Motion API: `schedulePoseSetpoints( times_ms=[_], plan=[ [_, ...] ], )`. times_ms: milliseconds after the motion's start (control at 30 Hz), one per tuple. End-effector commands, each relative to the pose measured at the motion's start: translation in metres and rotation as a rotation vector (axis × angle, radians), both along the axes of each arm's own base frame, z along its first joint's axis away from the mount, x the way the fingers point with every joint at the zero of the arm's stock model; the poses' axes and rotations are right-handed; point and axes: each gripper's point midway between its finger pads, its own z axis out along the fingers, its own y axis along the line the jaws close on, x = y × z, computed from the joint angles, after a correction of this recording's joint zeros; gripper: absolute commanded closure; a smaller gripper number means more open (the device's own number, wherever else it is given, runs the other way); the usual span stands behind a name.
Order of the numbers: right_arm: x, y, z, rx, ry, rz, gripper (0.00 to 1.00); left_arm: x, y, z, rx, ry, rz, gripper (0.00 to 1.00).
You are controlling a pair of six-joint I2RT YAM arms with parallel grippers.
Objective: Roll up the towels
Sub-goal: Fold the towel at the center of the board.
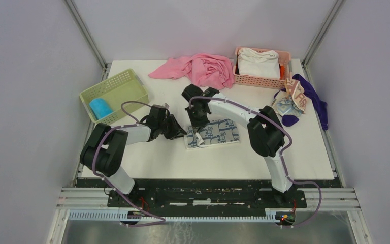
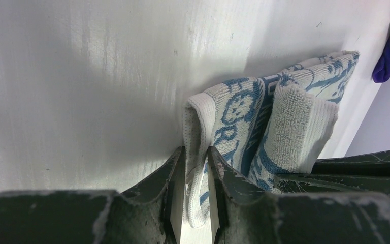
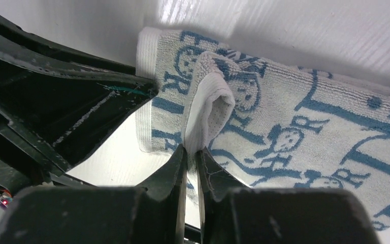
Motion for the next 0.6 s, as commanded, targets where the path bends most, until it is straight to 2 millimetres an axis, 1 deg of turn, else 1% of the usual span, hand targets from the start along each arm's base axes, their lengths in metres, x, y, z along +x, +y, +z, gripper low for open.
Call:
schedulePoseSetpoints(
  times_ms=[0,133,200,233,333,400,467,500,567],
  plan=[
    [0.015,0.020,0.016,0.082,-0.068,-0.018,0.83,-0.005,0.002,-0.006,0.019,0.021,0.020,0.70],
    [0.018,0.020,0.016,0.082,-0.081,-0.025,0.83,-0.006,0.002,-0.007,0.023,0.025,0.019,0.70],
    [0.017,0.022,0.014,0.085,-0.070,-0.019,0.82,-0.006,0.003,-0.007,0.027,0.023,0.020,0.70],
    [0.015,0.021,0.013,0.084,-0.061,-0.017,0.81,-0.006,0.003,-0.007,0.033,0.021,0.021,0.69],
    [0.008,0.020,0.012,0.088,-0.038,-0.004,0.73,-0.004,0.007,-0.004,0.049,0.012,0.032,0.65],
    [0.005,0.019,0.019,0.104,-0.041,0.005,0.67,-0.003,0.009,-0.001,0.060,0.004,0.042,0.61],
    [0.002,0.020,0.033,0.142,-0.061,0.020,0.57,-0.002,0.013,0.003,0.077,-0.007,0.057,0.56],
    [0.000,0.019,0.042,0.160,-0.076,0.028,0.54,-0.002,0.015,0.005,0.087,-0.011,0.065,0.54],
    [-0.001,0.015,0.058,0.188,-0.111,0.044,0.52,0.000,0.021,0.011,0.111,-0.032,0.088,0.47]
  ],
)
